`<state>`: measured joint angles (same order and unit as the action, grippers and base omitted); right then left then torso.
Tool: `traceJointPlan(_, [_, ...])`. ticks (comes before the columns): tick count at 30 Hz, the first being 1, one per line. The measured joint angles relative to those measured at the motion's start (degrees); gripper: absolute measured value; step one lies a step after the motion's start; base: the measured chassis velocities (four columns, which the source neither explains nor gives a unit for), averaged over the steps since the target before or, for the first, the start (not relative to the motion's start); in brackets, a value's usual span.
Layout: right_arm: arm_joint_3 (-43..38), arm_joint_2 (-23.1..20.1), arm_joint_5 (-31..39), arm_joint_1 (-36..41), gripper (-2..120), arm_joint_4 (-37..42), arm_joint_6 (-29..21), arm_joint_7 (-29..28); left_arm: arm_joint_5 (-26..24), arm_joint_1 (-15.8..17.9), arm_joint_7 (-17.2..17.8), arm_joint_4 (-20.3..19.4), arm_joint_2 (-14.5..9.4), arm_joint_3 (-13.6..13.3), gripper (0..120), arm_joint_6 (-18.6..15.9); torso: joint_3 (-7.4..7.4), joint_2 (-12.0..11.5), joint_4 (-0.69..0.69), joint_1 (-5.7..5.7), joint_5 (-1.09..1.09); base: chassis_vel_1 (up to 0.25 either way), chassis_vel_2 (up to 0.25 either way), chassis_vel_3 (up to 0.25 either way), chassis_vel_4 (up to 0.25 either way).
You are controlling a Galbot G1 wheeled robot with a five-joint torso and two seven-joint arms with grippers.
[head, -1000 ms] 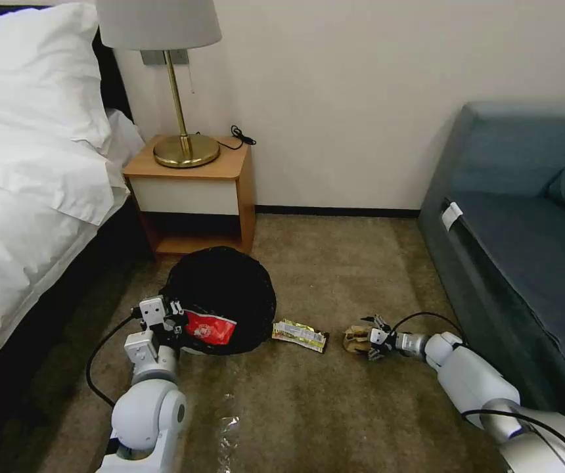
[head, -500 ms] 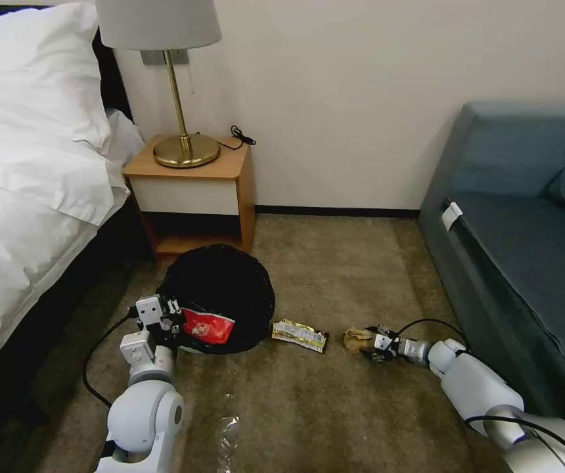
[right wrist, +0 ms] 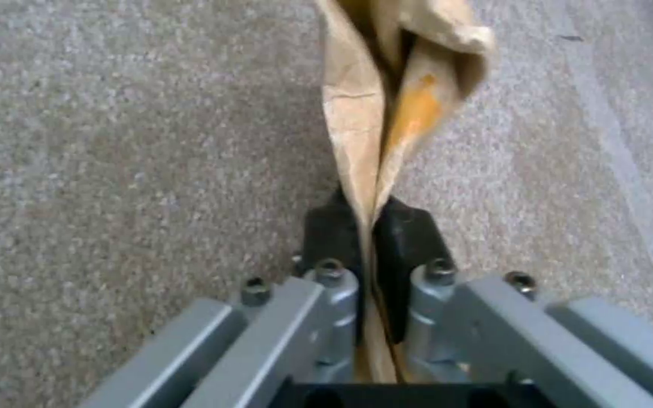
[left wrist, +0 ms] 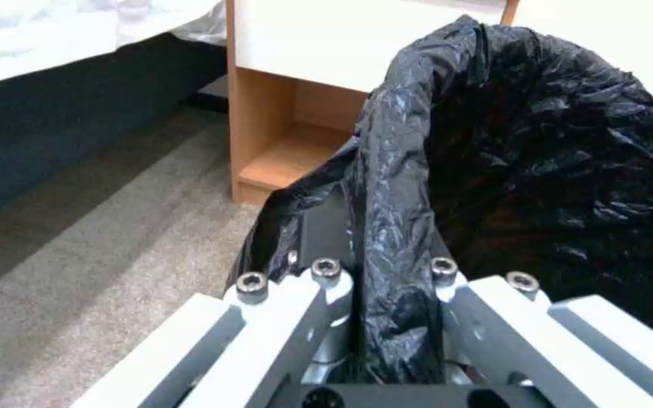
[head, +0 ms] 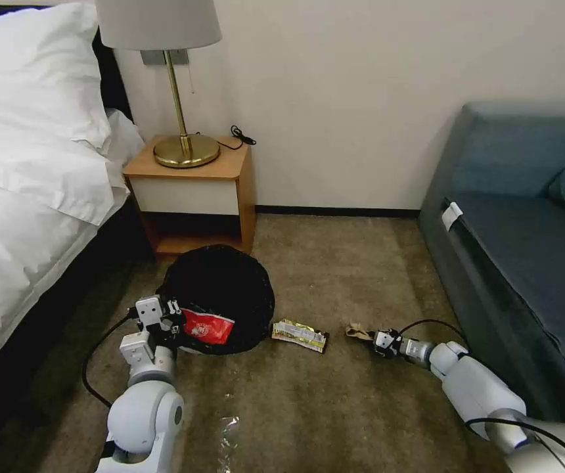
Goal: Pick up the trash bin, then pick up the garbage on the floor and place it into the trash bin.
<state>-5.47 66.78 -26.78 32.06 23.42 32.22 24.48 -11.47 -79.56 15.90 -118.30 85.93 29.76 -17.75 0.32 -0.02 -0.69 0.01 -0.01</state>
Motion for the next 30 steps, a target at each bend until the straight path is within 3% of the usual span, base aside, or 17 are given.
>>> traceJointPlan(15, [0.0, 0.5, 3.5, -0.2, 0, 1.4, 0.6, -0.5, 0.1, 0.1, 0.1, 0.6, 0.1, -0.2, 4, 0.1, 0.0, 0.0, -0.01, 0.0, -0.01, 0.0, 0.0, 0.0, 0.0])
traceJointPlan(17, [-0.1, 1.2, 8.0, -0.5, 0, 3.7, 1.3, 0.0, 0.2, 0.1, 0.1, 0.6, 0.2, -0.2, 4, 0.2, 0.0, 0.0, 0.01, 0.0, -0.01, 0.0, 0.0, 0.0, 0.0])
traceJointPlan(25, [-2.2, 2.4, 13.5, -0.5, 0, 9.9, 2.9, 0.1, 0.3, 0.4, 0.1, 1.1, 0.3, 0.1, 4, 0.2, 0.0, 0.0, 0.02, 0.0, -0.02, 0.0, 0.0, 0.0, 0.0])
traceJointPlan(30, [-2.9, 1.1, 21.6, 1.9, 0, 19.8, 2.5, -1.5, 0.4, 0.9, 0.1, 2.2, 0.5, 0.2, 4, 0.6, 0.0, 0.0, 0.0, 0.0, -0.02, 0.0, 0.0, 0.0, 0.0])
